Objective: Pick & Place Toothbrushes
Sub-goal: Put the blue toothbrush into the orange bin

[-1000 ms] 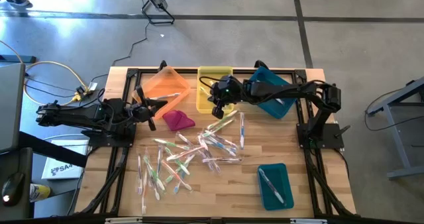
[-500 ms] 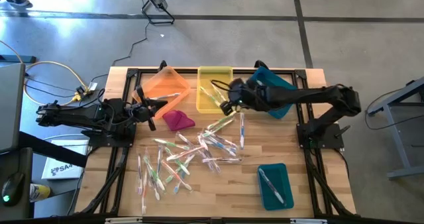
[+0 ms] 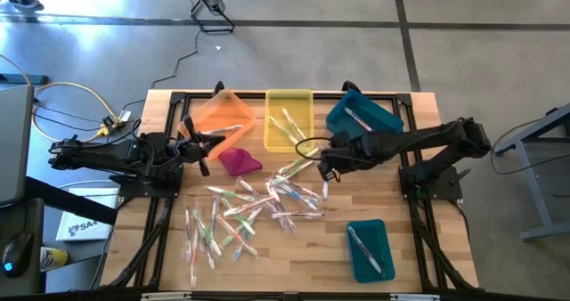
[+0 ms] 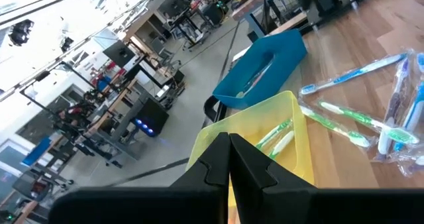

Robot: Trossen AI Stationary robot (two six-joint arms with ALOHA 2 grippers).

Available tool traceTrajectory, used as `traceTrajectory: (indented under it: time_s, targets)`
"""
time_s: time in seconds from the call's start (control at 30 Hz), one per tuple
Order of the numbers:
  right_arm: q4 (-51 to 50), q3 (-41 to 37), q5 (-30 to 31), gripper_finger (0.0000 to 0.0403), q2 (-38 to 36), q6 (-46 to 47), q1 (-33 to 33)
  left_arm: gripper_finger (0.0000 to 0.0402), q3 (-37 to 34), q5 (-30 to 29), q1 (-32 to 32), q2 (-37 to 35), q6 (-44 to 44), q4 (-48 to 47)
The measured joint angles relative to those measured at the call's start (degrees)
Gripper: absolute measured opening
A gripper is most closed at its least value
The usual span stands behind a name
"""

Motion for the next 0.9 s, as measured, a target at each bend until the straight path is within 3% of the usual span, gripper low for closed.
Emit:
traceTrajectory:
  time_s: [0.17,0.37,0.63,0.77,0.9]
  targets:
    - [1.8,0.0,-1.9,0.0003,0.4,5.7,0.0,0.0003,0.0,0.0,0.0,0.0,-2.0,0.0]
    - [2.6,0.0,-8.1,0.0003,0.4,3.1,-0.6,0.0003,0.0,0.0,0.0,0.0,-2.0,0.0]
    - [3.5,-1.3,-8.2,0.0004,2.0,3.1,-0.5,0.0003,0.0,0.0,0.0,0.0,-1.0,0.4]
    - [4.6,-2.7,-10.4,0.0032,3.3,3.1,-0.9,0.0003,0.0,0.0,0.0,0.0,1.5,0.4]
    - [5.2,-3.2,-10.8,0.0086,4.5,4.1,-0.9,0.0003,0.0,0.0,0.0,0.0,1.7,0.3]
